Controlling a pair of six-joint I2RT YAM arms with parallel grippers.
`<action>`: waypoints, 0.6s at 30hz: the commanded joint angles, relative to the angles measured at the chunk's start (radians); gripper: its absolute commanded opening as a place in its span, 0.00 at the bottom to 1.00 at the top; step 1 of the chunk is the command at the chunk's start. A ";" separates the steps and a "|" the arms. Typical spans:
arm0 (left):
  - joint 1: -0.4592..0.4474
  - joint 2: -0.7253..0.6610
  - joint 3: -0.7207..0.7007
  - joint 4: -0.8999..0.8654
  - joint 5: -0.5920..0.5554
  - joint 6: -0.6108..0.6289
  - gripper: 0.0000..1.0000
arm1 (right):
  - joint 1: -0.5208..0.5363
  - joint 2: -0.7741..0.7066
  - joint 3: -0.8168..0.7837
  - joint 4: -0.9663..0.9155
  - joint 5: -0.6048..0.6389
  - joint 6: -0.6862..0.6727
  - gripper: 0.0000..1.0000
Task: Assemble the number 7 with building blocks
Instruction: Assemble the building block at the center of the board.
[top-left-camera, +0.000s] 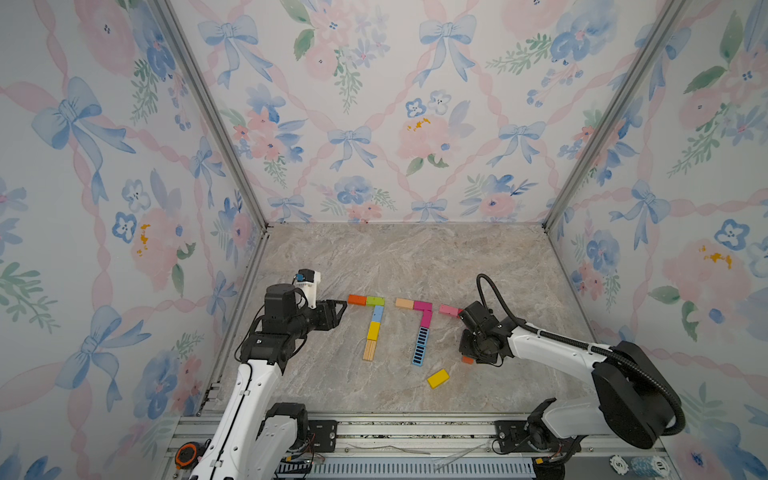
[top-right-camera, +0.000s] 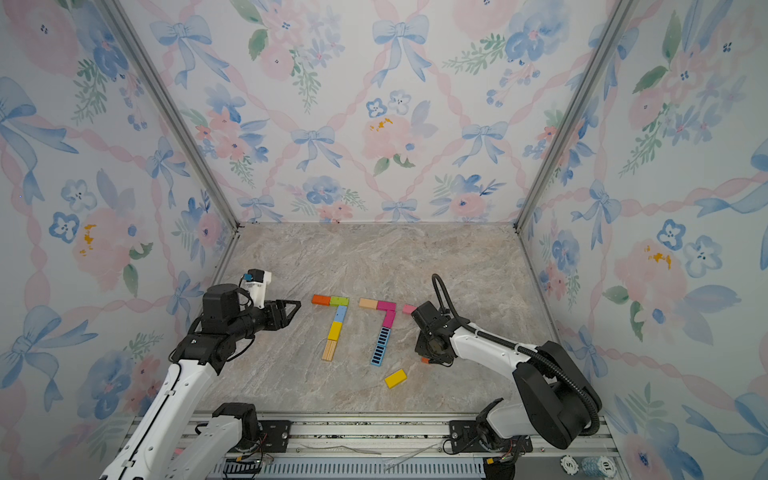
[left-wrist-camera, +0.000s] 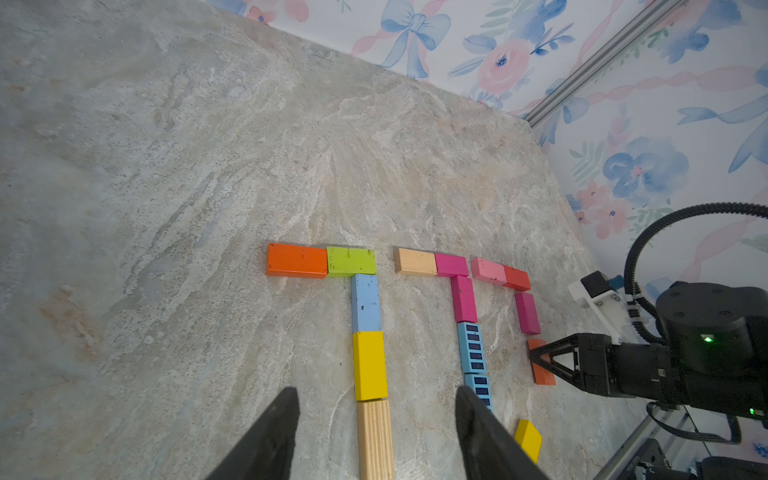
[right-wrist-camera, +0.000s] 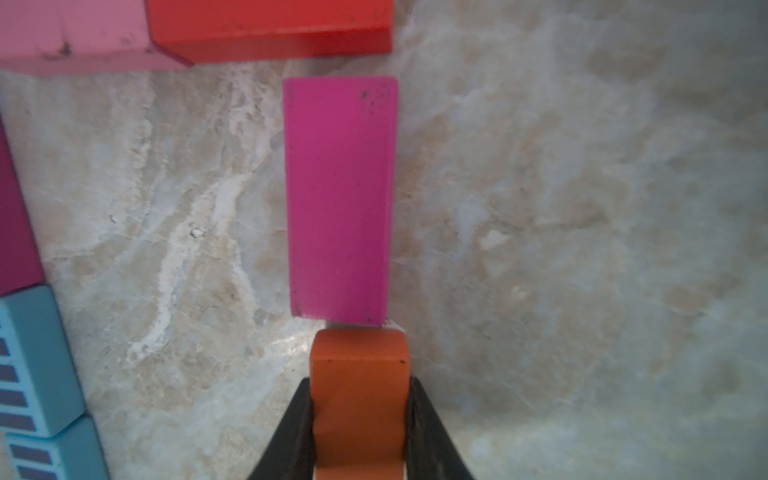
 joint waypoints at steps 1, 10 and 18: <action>0.005 0.003 -0.014 0.018 0.001 0.007 0.63 | -0.010 0.026 0.007 0.011 -0.006 -0.010 0.27; 0.005 0.004 -0.015 0.017 0.001 0.007 0.63 | -0.025 0.040 0.005 0.009 -0.006 -0.025 0.28; 0.005 0.005 -0.015 0.017 0.002 0.007 0.63 | -0.030 0.059 0.005 0.017 -0.009 -0.030 0.33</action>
